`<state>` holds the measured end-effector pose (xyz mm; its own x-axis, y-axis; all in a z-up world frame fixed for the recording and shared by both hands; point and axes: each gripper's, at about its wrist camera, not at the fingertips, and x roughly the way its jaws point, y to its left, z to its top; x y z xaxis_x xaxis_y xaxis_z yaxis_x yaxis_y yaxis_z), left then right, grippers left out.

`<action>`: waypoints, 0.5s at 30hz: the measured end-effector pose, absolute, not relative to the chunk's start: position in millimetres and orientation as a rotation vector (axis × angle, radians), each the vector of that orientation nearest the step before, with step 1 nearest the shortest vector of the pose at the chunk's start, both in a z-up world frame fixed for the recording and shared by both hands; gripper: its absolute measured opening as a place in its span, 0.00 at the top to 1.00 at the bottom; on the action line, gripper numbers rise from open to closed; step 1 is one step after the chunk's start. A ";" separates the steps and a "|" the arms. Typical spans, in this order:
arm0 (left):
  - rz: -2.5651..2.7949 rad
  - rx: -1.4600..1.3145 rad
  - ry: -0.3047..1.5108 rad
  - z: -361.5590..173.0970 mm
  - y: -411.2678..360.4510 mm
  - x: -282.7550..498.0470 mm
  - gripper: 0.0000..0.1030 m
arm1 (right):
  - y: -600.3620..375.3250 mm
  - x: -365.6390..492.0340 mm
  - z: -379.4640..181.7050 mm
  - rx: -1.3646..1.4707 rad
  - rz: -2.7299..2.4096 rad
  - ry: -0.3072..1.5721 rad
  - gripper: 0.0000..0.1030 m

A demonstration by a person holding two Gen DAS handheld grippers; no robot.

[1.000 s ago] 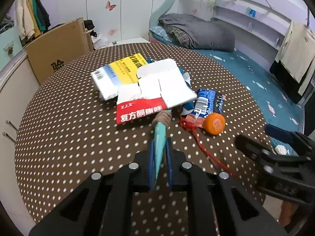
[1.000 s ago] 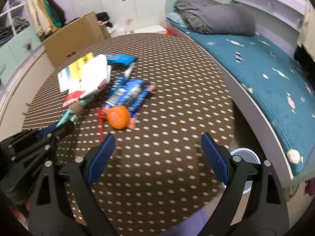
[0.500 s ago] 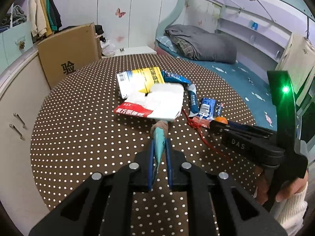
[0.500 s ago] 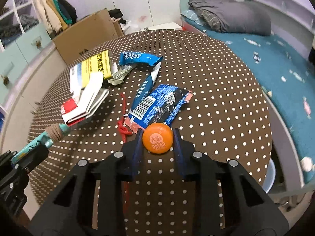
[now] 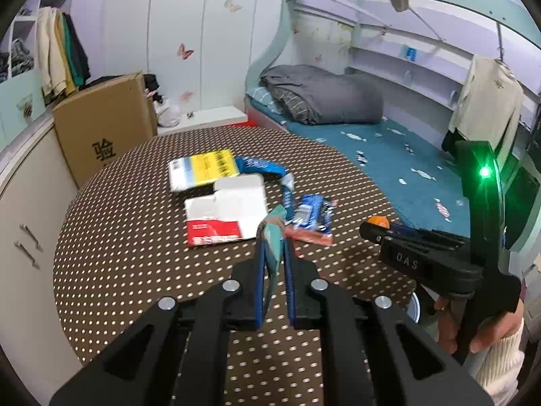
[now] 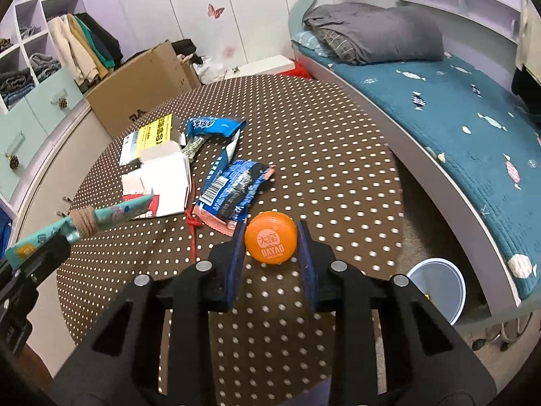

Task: Collect trash
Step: 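Carry tube and ball over the blue bucket and open both tools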

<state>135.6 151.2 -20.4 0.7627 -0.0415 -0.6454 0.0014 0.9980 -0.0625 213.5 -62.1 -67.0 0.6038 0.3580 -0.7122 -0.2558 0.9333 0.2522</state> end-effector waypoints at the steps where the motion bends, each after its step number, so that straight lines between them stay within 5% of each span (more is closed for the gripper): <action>1: -0.029 -0.054 0.699 -19.6 148.1 136.0 0.90 | -65.9 211.3 -64.7 0.132 0.352 0.845 0.71; 15: -0.161 0.015 0.698 -13.3 75.9 155.1 0.90 | -137.8 180.7 -43.5 0.190 0.234 0.782 0.71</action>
